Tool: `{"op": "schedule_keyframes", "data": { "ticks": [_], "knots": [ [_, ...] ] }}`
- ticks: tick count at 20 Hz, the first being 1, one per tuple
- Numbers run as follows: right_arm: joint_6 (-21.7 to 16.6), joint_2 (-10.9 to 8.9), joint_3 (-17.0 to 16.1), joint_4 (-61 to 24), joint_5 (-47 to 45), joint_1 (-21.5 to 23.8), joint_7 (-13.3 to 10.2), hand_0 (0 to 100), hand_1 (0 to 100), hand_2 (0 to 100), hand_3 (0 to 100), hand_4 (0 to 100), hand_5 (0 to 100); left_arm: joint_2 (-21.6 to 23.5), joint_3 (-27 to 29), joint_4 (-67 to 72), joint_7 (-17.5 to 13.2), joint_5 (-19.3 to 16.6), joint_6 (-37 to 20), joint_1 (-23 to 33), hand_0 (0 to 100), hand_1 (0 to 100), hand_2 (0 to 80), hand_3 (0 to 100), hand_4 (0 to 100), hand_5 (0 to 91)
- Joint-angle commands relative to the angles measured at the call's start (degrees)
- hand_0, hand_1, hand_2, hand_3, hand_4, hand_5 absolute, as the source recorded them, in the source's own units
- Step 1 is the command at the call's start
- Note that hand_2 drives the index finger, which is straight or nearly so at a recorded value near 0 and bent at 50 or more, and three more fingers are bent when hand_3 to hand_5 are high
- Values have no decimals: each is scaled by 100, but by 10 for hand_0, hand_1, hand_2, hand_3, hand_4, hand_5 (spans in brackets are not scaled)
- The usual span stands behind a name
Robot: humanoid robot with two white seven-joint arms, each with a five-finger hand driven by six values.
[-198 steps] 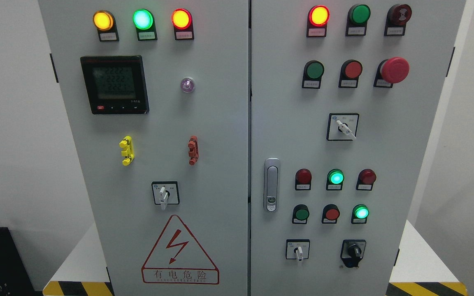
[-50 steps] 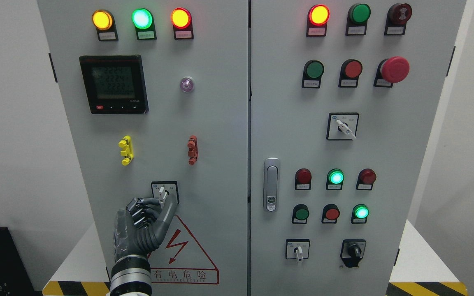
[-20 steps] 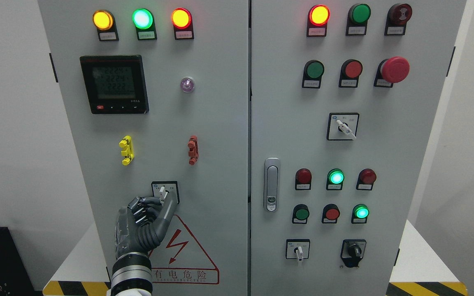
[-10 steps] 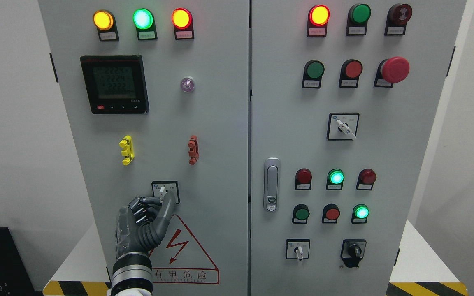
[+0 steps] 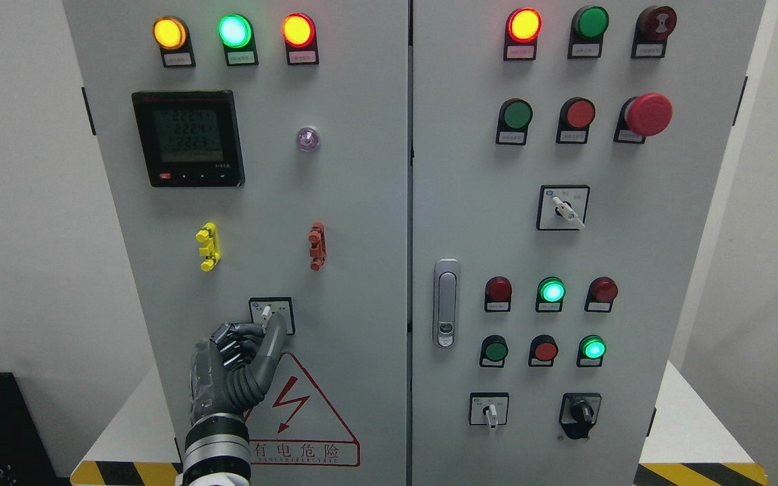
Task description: Turn on light switch 1
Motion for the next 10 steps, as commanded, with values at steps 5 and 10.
{"op": "schedule_keyframes", "data": {
  "ticks": [5, 10],
  "knots": [
    [-3, 0, 0, 0, 0, 0, -3, 307, 0, 0, 0, 0, 0, -1, -1, 10, -13, 9, -8, -14, 408, 578, 600, 898, 931, 883],
    [-3, 0, 0, 0, 0, 0, -3, 307, 0, 0, 0, 0, 0, -1, -1, 10, -13, 18, -8, -14, 447, 556, 602, 899, 931, 883]
  ]
}}
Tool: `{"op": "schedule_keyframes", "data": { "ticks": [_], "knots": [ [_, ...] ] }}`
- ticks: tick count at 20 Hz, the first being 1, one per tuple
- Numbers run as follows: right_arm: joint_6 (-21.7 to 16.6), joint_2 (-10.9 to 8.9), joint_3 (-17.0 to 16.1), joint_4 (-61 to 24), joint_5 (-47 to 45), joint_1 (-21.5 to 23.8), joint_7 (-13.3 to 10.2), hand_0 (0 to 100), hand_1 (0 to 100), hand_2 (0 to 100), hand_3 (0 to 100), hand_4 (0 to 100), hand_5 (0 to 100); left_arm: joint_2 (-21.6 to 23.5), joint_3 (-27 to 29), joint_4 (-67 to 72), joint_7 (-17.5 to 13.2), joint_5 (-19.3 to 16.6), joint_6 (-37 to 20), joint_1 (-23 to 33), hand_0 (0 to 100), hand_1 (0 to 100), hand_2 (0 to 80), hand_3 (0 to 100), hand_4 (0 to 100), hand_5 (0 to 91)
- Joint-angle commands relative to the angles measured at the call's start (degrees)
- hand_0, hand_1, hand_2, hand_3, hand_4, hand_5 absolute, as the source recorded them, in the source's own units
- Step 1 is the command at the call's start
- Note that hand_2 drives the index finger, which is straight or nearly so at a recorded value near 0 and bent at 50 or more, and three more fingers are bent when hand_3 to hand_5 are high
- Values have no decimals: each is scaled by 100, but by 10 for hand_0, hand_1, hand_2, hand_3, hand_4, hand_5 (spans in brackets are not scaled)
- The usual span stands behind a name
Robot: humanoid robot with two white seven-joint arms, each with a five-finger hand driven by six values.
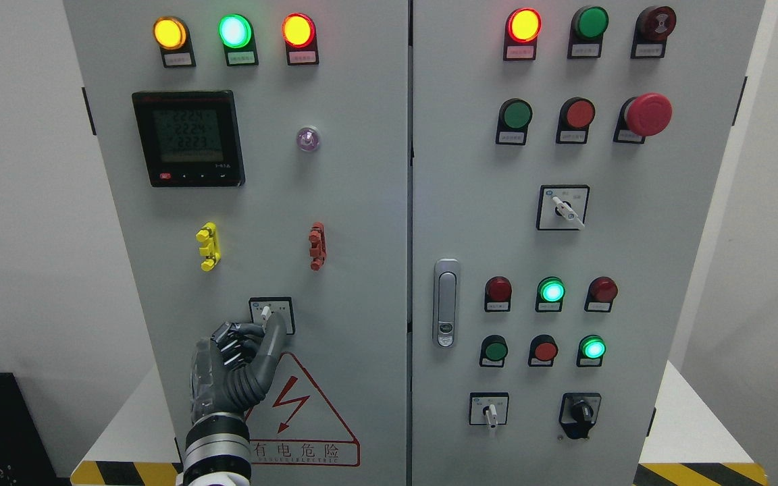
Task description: Turn on light switch 1
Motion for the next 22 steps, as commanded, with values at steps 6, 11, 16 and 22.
{"op": "schedule_keyframes", "data": {
  "ticks": [6, 11, 16, 22],
  "knots": [
    [-3, 0, 0, 0, 0, 0, -3, 307, 0, 0, 0, 0, 0, 0, 0, 4, 6, 11, -23, -3, 487, 551, 603, 902, 931, 884],
    [-3, 0, 0, 0, 0, 0, -3, 307, 0, 0, 0, 0, 0, 0, 0, 21, 6, 11, -22, -3, 525, 535, 604, 902, 931, 884],
    [-3, 0, 0, 0, 0, 0, -3, 308, 0, 0, 0, 0, 0, 0, 0, 30, 6, 11, -14, -3, 568, 524, 603, 903, 932, 884],
    [-12, 0, 0, 0, 0, 0, -3, 308, 0, 0, 0, 0, 0, 0, 0, 30, -3, 20, -23, -3, 602, 506, 603, 904, 932, 885]
  ]
}}
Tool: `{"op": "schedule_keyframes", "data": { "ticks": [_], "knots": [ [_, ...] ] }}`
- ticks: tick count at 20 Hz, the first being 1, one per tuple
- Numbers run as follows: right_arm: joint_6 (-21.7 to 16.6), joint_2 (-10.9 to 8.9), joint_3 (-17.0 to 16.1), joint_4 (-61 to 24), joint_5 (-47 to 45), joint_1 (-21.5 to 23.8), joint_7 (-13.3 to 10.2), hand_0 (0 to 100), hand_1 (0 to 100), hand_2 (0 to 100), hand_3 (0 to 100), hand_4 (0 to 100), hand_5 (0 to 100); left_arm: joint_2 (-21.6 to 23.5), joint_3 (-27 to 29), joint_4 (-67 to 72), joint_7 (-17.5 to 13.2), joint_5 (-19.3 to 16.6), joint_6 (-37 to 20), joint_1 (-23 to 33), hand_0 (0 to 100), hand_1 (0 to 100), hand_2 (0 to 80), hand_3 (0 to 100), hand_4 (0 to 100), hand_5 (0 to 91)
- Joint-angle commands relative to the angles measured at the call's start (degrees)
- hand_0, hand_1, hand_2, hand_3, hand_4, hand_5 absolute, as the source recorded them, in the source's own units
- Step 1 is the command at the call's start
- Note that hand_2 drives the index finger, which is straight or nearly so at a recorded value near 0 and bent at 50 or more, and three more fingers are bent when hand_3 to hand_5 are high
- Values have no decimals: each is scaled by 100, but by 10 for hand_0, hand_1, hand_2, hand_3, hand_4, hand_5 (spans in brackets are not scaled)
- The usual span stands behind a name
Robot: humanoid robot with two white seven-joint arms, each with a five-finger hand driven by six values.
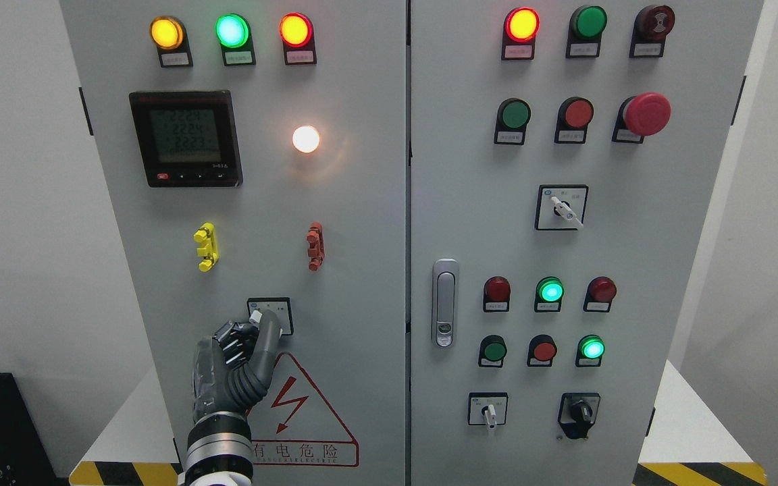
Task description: Turn on light switch 1
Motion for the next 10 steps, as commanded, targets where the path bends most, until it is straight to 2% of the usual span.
{"op": "schedule_keyframes", "data": {
  "ticks": [1, 6, 10],
  "knots": [
    [-3, 0, 0, 0, 0, 0, -3, 308, 0, 0, 0, 0, 0, 2, 6, 9, 14, 5, 2, 2, 571, 503, 603, 904, 932, 885],
    [-3, 0, 0, 0, 0, 0, -3, 308, 0, 0, 0, 0, 0, 2, 6, 9, 14, 14, 2, 2, 325, 502, 618, 909, 932, 884],
    [-3, 0, 0, 0, 0, 0, -3, 308, 0, 0, 0, 0, 0, 2, -3, 9, 14, 22, 2, 2, 239, 493, 630, 914, 932, 884]
  ]
}}
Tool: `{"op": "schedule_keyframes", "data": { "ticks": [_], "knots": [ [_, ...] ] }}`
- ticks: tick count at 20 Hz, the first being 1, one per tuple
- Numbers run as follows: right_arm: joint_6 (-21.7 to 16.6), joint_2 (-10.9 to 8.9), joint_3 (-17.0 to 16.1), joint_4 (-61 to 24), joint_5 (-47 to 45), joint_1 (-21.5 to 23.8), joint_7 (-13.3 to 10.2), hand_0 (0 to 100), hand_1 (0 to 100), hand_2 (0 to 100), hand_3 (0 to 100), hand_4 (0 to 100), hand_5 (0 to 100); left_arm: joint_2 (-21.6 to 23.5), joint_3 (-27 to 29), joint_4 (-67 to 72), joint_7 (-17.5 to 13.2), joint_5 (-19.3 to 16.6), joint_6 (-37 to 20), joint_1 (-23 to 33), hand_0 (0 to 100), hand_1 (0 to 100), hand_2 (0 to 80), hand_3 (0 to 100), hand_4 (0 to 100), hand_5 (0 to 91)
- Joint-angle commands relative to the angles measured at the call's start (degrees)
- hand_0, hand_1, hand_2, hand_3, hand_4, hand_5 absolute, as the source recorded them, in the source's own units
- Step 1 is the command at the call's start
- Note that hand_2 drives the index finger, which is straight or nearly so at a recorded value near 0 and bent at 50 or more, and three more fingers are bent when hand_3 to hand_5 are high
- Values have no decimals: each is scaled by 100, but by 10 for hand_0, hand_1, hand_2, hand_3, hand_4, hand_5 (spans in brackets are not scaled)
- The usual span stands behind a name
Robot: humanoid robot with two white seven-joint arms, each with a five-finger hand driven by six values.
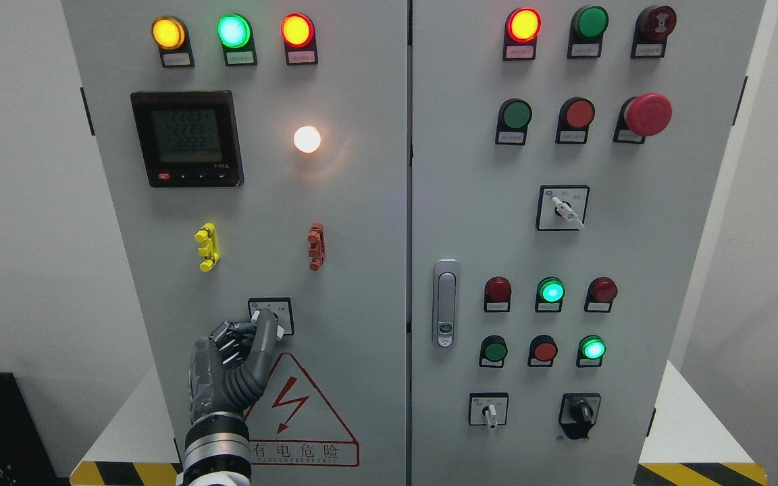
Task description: Turn on light switch 1
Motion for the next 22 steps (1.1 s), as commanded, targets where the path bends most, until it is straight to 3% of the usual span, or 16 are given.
{"op": "schedule_keyframes", "data": {
  "ticks": [1, 8, 22],
  "knots": [
    [-3, 0, 0, 0, 0, 1, -4, 308, 0, 0, 0, 0, 0, 1, -10, 3, -45, 21, 18, 1, 231, 492, 631, 915, 932, 884],
    [-3, 0, 0, 0, 0, 1, -4, 308, 0, 0, 0, 0, 0, 1, -10, -23, -45, 21, 18, 19, 162, 496, 640, 922, 932, 884],
    [-3, 0, 0, 0, 0, 1, -4, 308, 0, 0, 0, 0, 0, 36, -37, -480, -54, 47, -17, 361, 133, 491, 644, 927, 932, 885]
  ]
}}
